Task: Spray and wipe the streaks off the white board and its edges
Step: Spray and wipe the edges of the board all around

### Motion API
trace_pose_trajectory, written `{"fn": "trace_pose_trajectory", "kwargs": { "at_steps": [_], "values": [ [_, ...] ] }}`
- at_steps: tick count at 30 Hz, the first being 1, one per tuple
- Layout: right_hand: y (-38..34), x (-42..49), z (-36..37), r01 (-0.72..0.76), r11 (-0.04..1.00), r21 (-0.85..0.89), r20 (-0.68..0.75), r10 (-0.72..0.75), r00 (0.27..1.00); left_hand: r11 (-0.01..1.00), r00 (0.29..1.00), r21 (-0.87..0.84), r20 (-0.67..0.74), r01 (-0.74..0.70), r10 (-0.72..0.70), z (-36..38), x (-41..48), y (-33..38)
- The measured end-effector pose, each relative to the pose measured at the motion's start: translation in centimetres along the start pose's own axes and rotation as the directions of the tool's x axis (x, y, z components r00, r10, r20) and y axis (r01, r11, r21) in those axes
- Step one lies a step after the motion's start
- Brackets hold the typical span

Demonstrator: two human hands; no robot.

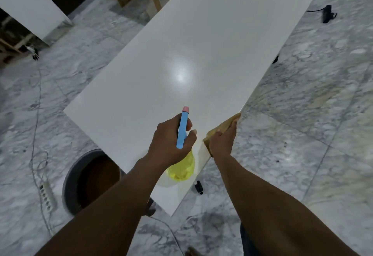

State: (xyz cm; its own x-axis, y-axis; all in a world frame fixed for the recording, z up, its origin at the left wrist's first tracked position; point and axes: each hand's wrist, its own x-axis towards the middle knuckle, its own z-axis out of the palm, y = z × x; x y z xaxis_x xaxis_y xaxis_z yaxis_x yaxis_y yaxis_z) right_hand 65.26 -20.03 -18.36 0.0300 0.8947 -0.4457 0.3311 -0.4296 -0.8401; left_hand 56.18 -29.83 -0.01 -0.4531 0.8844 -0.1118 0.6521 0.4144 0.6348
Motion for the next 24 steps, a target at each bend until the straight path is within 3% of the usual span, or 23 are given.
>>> {"fn": "trace_pose_trajectory", "kwargs": {
  "at_steps": [12, 24],
  "values": [
    [8.7, -20.8, 5.3, 0.001, 1.0, -0.005, -0.005, -0.001, 1.0, 0.999, 0.999, -0.012, 0.021, -0.049, 0.049, -7.2, -16.7, -12.9],
    [9.4, -27.3, 6.0, -0.091, 0.994, -0.06, 0.03, 0.093, 0.995, 0.998, 0.999, -0.049, 0.022, -0.045, 0.046, -9.1, -22.7, -16.3]
  ]
}}
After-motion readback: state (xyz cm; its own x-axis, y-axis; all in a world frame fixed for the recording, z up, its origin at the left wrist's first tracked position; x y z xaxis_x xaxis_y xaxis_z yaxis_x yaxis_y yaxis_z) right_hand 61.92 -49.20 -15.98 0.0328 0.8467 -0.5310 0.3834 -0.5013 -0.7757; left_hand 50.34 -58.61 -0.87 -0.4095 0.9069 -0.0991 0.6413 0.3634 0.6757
